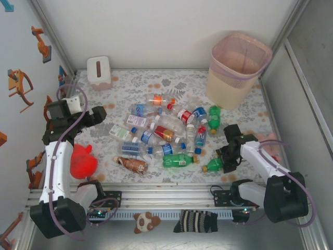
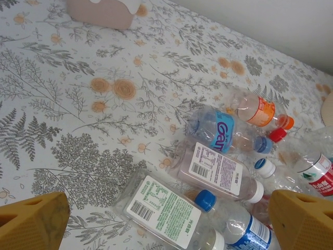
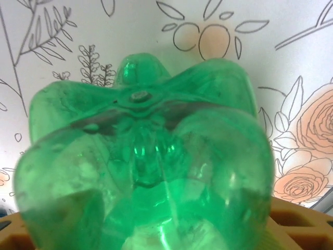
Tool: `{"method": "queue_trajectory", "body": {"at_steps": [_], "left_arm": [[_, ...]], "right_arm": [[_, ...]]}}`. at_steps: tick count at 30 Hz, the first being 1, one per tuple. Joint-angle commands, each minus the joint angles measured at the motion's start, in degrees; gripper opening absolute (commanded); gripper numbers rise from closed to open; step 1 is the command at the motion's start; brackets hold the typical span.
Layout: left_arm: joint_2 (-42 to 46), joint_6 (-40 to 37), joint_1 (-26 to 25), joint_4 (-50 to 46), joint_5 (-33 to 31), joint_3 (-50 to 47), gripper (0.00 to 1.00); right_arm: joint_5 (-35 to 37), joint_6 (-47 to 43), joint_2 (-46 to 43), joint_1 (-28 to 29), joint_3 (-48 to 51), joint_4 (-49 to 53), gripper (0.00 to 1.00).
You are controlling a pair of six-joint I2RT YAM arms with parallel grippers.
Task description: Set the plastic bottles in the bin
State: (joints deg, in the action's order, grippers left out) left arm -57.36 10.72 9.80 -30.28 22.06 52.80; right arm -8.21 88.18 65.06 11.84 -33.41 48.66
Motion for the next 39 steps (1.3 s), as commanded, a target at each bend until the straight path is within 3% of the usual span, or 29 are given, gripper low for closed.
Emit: {"method": "queue_trajectory", "body": {"at_steps": [1, 9, 20, 27, 39], "left_arm": [[-0.42, 0.88, 0.3, 1.27, 2.14, -0.59, 0.97], [-1.45, 1.13, 0.3, 2.03, 2.41, -0.59, 0.97], [-2.58, 1.32, 0.3, 2.64, 2.02, -0.68, 0.97], [-3.07, 1.49, 0.35, 2.94, 2.1, -0.76, 0.98], [-3.72, 1.67, 0.39, 3.12, 2.04, -1.07, 0.98]], "right_arm": [[4.57, -2.16, -1.02, 0.29, -4.17, 4.38, 0.58], [14.34, -13.91, -3.11, 0.28, -16.7, 10.82, 0.46], [28.75, -37.64, 1.84, 0.29, -41.85, 12.71, 0.46], [25.63, -57.77, 6.96, 0.24, -55.79, 1.22, 0.46], [27.79, -71.06, 30.7, -1.96, -92.27, -3.27, 0.46]]}}
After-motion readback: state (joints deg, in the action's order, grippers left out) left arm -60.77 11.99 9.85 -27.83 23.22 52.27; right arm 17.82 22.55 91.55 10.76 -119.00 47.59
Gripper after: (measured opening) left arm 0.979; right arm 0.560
